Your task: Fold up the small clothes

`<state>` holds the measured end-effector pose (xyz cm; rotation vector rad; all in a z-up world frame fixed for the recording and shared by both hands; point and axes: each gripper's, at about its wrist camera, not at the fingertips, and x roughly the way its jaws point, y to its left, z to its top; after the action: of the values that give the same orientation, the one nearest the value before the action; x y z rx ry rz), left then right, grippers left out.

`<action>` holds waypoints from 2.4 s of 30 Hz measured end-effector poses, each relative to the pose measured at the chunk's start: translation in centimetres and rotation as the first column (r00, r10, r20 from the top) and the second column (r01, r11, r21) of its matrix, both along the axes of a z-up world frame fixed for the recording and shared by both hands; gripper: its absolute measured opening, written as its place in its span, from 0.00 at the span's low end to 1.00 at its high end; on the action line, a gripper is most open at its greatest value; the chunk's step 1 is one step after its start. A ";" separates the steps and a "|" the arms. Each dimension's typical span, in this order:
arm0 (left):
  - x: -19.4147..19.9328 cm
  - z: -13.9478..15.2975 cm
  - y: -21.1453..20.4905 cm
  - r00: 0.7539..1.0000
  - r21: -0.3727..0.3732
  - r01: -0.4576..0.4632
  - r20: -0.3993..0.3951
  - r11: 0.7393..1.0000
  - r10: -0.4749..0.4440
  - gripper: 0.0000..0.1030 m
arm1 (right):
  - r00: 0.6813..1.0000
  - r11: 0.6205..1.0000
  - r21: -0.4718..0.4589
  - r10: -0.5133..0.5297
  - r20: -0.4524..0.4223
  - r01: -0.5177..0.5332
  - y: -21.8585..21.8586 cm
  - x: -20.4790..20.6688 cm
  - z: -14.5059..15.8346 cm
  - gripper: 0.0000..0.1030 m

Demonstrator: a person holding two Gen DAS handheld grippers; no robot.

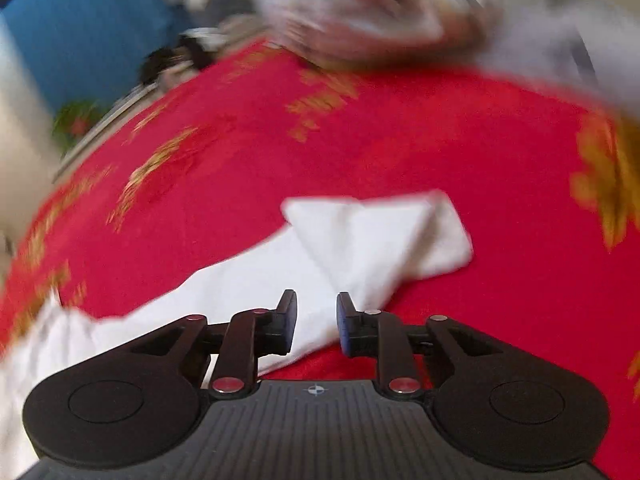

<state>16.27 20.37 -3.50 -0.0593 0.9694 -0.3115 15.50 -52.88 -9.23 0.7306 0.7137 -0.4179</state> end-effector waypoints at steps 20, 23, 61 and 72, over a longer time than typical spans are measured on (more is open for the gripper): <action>1.6 -1.4 -1.2 0.999 0.027 -0.013 -0.034 1.000 0.014 0.15 | 0.942 0.971 0.063 -0.239 0.236 0.230 -8.4 4.2 0.2 0.04; 1.9 -1.6 -1.1 0.999 0.032 -0.019 -0.038 0.999 0.021 0.15 | 0.869 0.958 -0.013 -0.254 0.425 0.286 -8.6 2.4 2.9 0.03; 2.1 -1.9 -1.8 0.999 0.039 0.000 -0.044 0.999 0.002 0.15 | 0.897 0.911 0.069 -0.413 0.160 0.407 -9.9 3.4 -4.0 0.35; 2.0 -1.8 -1.7 0.999 0.041 -0.005 -0.045 0.999 0.007 0.15 | 0.812 0.925 -0.104 -0.263 0.521 0.366 -8.3 2.0 3.5 0.03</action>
<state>18.29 18.67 -5.29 -0.0317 1.0197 -0.2860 17.48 -61.18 -5.72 0.7272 0.0497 -0.5679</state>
